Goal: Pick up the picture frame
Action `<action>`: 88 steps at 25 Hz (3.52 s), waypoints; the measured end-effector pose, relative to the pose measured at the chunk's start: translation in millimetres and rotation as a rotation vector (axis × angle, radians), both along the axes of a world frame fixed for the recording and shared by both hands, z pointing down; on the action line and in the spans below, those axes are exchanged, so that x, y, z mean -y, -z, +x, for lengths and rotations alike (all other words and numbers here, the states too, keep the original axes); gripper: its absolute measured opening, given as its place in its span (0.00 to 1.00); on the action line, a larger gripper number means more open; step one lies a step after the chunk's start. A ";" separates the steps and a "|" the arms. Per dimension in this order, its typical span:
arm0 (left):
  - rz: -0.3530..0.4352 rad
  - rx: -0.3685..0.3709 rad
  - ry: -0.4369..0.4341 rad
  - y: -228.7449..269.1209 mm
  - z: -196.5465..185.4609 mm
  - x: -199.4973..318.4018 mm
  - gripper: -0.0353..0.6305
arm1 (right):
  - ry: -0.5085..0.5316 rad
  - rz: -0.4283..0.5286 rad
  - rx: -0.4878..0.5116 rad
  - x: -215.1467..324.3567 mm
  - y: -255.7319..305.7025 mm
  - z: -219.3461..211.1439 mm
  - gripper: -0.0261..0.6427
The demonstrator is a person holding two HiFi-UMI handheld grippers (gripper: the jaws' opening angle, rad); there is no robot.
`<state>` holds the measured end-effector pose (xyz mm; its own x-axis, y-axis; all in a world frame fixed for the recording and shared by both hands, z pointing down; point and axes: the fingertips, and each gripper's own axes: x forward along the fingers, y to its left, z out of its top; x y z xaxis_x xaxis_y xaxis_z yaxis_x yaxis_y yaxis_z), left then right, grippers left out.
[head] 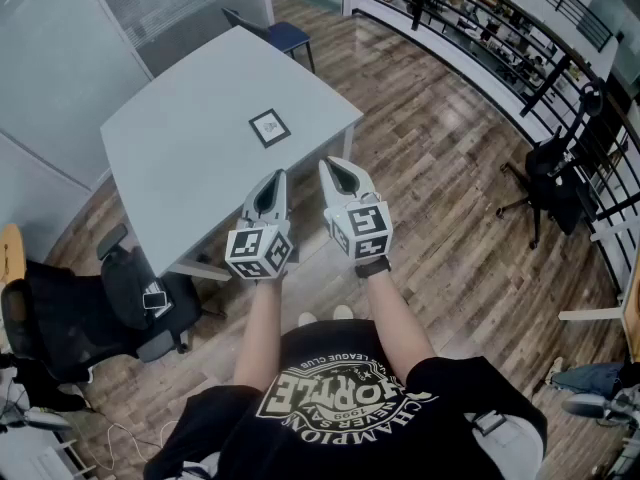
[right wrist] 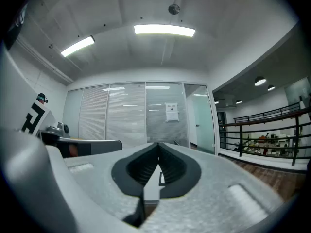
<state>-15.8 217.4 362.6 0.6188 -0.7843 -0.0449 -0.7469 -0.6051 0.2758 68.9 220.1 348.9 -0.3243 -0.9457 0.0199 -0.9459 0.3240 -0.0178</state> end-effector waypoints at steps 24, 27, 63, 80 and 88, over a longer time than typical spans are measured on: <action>-0.048 0.001 0.076 -42.4 16.2 63.5 0.06 | 0.118 -0.119 0.069 71.8 -60.8 4.6 0.04; -0.052 -0.015 0.084 -43.9 15.3 115.5 0.06 | 0.140 -0.122 0.044 118.6 -61.6 -3.1 0.04; -0.404 0.059 0.200 -198.0 -44.6 506.2 0.06 | 0.255 -0.473 -0.058 516.6 -210.4 -45.6 0.04; -0.675 0.161 0.209 -314.5 -34.2 523.2 0.12 | 0.346 -0.707 -0.123 544.8 -332.2 -34.6 0.09; -0.788 0.173 0.185 -357.9 -28.1 511.2 0.26 | 0.324 -0.780 -0.109 540.6 -371.6 -30.7 0.23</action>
<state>-44.0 -293.8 720.6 0.4243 -0.6361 0.6445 -0.8861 -0.1452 0.4401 38.3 -320.5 720.5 -0.5350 -0.5090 0.6743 -0.8179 0.5120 -0.2624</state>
